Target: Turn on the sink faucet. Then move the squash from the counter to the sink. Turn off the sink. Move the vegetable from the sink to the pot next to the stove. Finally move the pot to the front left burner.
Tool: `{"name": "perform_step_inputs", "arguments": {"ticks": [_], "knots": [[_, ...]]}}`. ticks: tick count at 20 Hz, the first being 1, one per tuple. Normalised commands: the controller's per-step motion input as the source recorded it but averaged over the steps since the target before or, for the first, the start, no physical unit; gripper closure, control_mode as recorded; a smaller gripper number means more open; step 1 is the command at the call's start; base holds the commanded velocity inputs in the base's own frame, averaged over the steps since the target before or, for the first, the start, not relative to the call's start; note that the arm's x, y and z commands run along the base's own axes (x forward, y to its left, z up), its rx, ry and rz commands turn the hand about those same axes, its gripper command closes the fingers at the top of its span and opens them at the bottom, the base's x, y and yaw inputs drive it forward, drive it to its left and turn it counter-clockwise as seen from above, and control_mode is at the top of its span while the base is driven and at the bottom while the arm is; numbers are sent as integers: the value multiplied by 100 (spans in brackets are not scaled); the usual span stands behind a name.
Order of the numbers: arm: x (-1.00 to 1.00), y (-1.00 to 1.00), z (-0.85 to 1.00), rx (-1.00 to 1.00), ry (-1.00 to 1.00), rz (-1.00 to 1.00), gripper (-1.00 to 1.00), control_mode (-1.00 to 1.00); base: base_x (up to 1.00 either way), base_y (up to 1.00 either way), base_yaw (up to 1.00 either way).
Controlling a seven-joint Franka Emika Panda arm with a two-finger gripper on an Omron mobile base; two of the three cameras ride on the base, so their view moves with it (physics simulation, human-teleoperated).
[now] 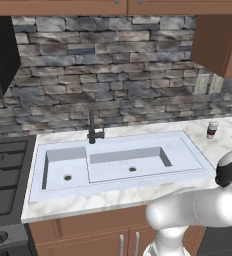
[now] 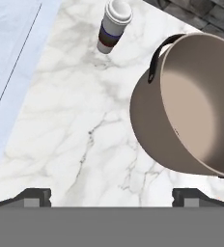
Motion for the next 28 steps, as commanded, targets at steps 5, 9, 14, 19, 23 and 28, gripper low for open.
{"name": "perform_step_inputs", "arguments": {"ticks": [5,9,14,19,23,28], "knots": [[12,-11,-1,2,0,0,-100,-100,0,0,0],[15,-16,-7,0,0,0,-100,-100,0,0,0],[12,-19,-11,0,0,0,-100,-100,0,0,0],[14,-16,-10,0,0,1,-100,-100,0,0,0],[16,-10,-5,0,2,1,-100,-100,0,0,0],[15,-12,-2,0,4,1,-100,-100,0,0,0]]}}
